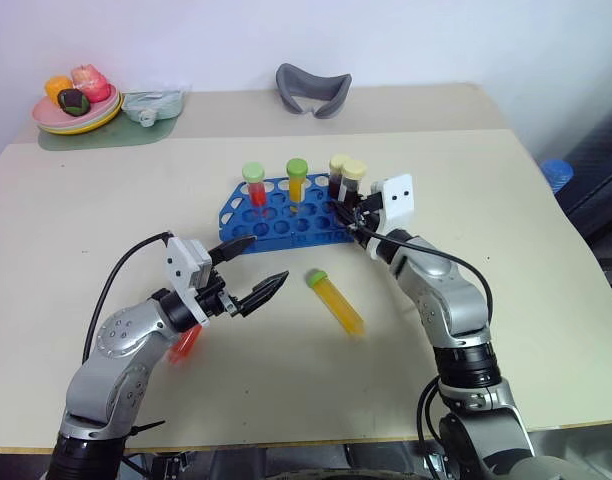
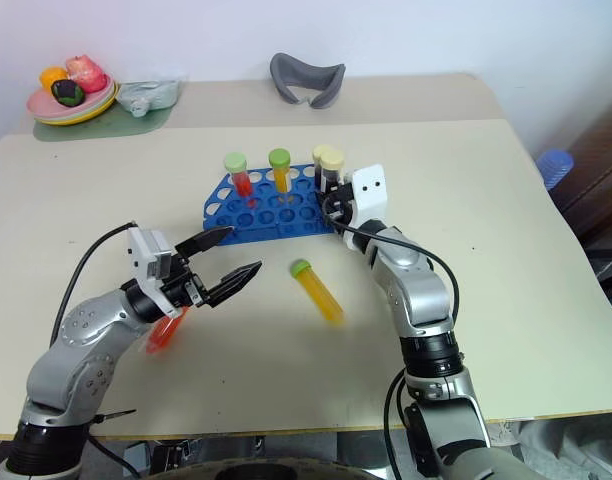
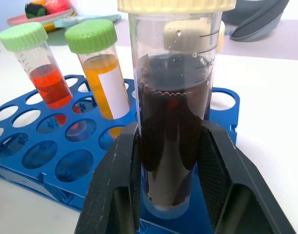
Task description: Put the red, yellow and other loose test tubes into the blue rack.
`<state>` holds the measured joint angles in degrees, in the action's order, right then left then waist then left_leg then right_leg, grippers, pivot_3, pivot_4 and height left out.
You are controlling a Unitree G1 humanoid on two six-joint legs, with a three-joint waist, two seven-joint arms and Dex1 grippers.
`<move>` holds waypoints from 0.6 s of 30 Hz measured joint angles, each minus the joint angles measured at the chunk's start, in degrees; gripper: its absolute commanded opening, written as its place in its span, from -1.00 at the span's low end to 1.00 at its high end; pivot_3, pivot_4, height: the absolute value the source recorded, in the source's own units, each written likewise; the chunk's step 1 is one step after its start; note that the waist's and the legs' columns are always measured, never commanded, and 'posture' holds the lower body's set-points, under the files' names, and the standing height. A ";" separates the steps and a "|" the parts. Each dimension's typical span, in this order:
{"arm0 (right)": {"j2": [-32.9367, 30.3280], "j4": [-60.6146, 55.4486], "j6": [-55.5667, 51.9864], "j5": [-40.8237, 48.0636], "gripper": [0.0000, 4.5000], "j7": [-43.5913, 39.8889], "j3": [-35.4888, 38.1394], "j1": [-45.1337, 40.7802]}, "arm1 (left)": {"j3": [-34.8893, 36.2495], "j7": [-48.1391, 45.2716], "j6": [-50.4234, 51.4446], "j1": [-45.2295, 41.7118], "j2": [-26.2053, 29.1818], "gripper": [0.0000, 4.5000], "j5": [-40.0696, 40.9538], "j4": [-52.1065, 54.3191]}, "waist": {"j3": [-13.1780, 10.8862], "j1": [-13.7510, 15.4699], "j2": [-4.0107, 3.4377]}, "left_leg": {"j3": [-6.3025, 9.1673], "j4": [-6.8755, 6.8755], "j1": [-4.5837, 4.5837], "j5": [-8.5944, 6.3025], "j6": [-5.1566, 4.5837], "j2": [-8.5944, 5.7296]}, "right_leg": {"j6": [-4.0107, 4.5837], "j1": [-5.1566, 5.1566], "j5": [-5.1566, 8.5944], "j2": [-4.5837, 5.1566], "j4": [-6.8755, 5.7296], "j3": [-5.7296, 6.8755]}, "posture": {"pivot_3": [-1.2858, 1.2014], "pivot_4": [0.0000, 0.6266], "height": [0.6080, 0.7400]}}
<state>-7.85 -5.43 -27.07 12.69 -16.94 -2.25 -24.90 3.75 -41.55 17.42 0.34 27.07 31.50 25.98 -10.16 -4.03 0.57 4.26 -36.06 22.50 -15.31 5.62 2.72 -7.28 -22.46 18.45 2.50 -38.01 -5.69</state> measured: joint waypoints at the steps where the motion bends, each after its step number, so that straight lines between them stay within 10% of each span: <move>1: -0.02 0.67 1.94 -0.68 -0.41 -0.19 -0.52 0.55 | 0.00 -0.12 -0.02 0.07 0.05 1.00 0.04 0.00 | 0.00 0.02 0.00 | 0.00 -0.01 0.00 0.00 0.00 0.00 | 0.00 0.00 0.00 0.00 0.00 0.00 | 0.03 -0.52 1.00; 3: -0.01 1.56 4.42 -1.30 -0.41 -0.86 -1.02 1.56 | 0.00 -0.23 -0.07 0.06 0.15 1.00 0.18 0.00 | 0.00 0.03 0.00 | 0.00 0.00 0.00 0.00 0.00 0.00 | 0.00 0.00 0.00 0.00 0.00 0.00 | 0.03 -0.52 1.00; 10: -0.57 2.30 7.80 -1.80 0.88 -1.84 -1.07 2.17 | 0.10 -0.69 -0.06 -0.83 1.05 1.00 0.27 -0.12 | 0.00 0.08 -0.01 | 0.00 -0.01 0.00 0.00 0.00 0.00 | 0.00 0.01 0.00 0.00 0.00 0.00 | 0.03 -0.52 1.00; 18: -12.31 -12.36 -10.21 2.72 0.88 -5.36 2.08 2.68 | 3.21 -1.01 -0.03 -1.12 3.60 1.00 0.40 -1.58 | -0.02 0.22 -0.01 | 0.02 -0.01 0.01 0.00 0.00 0.00 | 0.00 0.03 0.01 0.00 0.04 0.01 | 0.03 -0.52 1.00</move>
<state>-20.15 -17.80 -37.28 15.41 -22.30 -0.17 -22.23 6.96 -42.57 17.39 -0.77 30.67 31.90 24.40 -10.18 -3.82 0.55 4.28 -36.06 22.51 -15.31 5.62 2.71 -7.27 -22.43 18.46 2.50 -37.97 -5.68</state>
